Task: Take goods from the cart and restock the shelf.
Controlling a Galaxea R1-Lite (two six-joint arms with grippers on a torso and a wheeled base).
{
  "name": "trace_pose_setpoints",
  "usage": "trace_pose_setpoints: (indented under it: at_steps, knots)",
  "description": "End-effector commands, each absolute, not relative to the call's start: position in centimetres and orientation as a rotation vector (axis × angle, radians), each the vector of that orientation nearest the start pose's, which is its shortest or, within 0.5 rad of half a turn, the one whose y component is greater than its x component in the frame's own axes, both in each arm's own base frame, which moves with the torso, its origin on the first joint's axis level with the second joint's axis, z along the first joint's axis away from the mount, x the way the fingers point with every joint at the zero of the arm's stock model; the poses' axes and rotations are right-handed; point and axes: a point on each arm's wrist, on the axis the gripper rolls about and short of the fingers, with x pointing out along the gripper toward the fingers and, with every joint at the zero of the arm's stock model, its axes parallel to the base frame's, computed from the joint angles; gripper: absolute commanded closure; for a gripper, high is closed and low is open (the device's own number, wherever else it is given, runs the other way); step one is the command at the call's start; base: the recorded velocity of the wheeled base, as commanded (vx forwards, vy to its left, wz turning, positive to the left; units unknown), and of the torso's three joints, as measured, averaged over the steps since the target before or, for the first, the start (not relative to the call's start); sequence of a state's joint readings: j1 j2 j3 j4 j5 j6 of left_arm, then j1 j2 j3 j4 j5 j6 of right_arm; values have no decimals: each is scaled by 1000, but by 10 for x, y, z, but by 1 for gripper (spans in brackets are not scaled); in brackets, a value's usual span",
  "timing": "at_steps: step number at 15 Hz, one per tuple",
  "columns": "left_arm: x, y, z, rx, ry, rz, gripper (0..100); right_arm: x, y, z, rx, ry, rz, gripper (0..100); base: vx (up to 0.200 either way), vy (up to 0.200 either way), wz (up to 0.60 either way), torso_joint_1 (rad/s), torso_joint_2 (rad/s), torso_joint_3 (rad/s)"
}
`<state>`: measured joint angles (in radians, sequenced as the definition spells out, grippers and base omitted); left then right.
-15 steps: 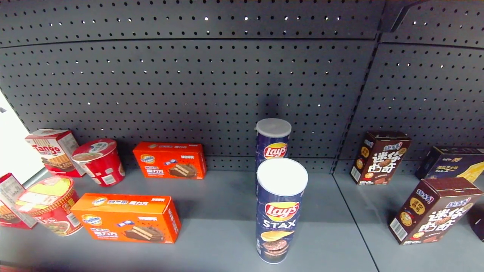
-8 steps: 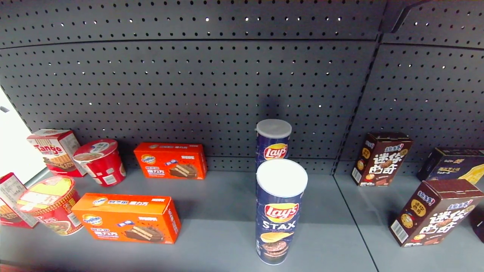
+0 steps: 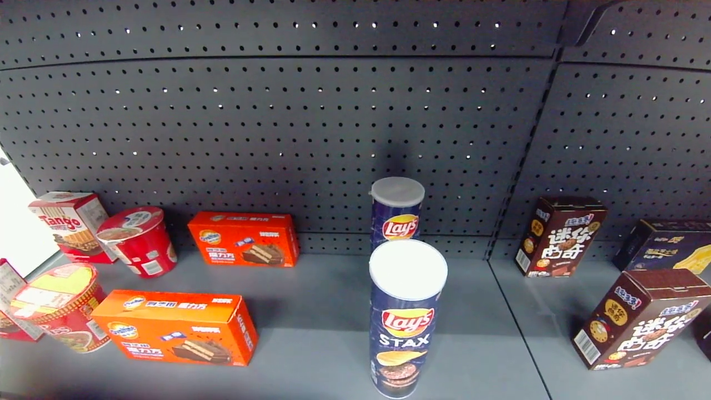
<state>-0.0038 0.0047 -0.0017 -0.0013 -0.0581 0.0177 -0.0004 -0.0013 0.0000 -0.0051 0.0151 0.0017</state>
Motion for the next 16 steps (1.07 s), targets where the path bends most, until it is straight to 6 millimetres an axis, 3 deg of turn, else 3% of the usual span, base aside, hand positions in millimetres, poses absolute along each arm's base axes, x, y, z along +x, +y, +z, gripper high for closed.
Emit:
trace_pose_setpoints:
  at_steps: [1,16]
  knots:
    - [-22,-1,76,17,3,-61,0,-23,0,76,1,-6,15,0,0,0,0,0,0,0]
    - [-22,-1,76,15,3,-60,0,-23,0,76,3,-6,15,0,0,0,0,0,0,0]
